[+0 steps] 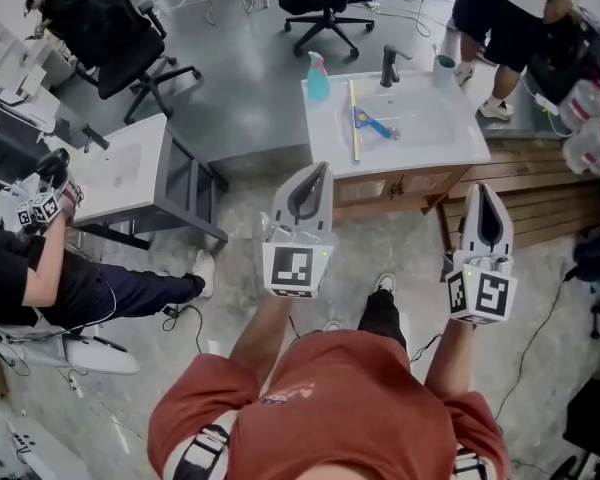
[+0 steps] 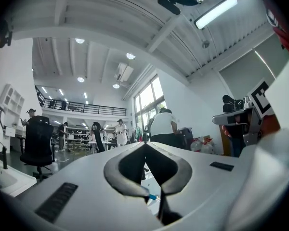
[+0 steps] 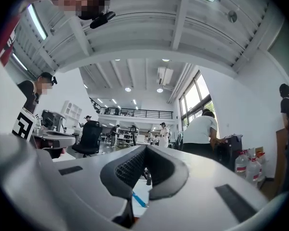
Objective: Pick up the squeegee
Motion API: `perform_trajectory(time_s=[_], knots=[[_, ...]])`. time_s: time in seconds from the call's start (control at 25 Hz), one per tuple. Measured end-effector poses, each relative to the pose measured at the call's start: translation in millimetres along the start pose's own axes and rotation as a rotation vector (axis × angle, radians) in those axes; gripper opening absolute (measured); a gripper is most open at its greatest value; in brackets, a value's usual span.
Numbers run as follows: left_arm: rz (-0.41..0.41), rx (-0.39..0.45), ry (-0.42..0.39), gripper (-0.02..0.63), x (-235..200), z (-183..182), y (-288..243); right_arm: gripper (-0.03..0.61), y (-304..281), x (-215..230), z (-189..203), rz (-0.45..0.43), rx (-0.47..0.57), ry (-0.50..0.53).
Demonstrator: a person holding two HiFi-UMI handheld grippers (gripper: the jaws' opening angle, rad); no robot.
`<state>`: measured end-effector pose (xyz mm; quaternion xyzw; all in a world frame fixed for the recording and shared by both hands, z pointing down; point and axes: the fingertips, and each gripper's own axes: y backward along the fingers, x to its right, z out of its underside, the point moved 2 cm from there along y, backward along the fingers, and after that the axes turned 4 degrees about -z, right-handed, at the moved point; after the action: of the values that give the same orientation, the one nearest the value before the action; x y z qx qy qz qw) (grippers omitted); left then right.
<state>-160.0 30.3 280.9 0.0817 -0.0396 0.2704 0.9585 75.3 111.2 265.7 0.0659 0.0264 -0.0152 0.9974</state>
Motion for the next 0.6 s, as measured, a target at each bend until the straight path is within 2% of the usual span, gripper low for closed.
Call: perform_trajectory(time_s=[0.2,0.32,0.6], knots=[[0.003,-0.003,-0.008,0.015,27.9,2.9,-65.4,0.008,-40.1,59.0,8.6,0.005,0.004,-0.016],[0.001,0.004,0.014,0.015,46.7,4.8,-105.1,0.008,-62.3,96.4,18.9,0.011,0.004,-0.033],[0.006,-0.042,-0.012,0.015,88.7,24.7,-185.8,0.008,-105.5,175.7,44.8,0.011,-0.024,-0.056]])
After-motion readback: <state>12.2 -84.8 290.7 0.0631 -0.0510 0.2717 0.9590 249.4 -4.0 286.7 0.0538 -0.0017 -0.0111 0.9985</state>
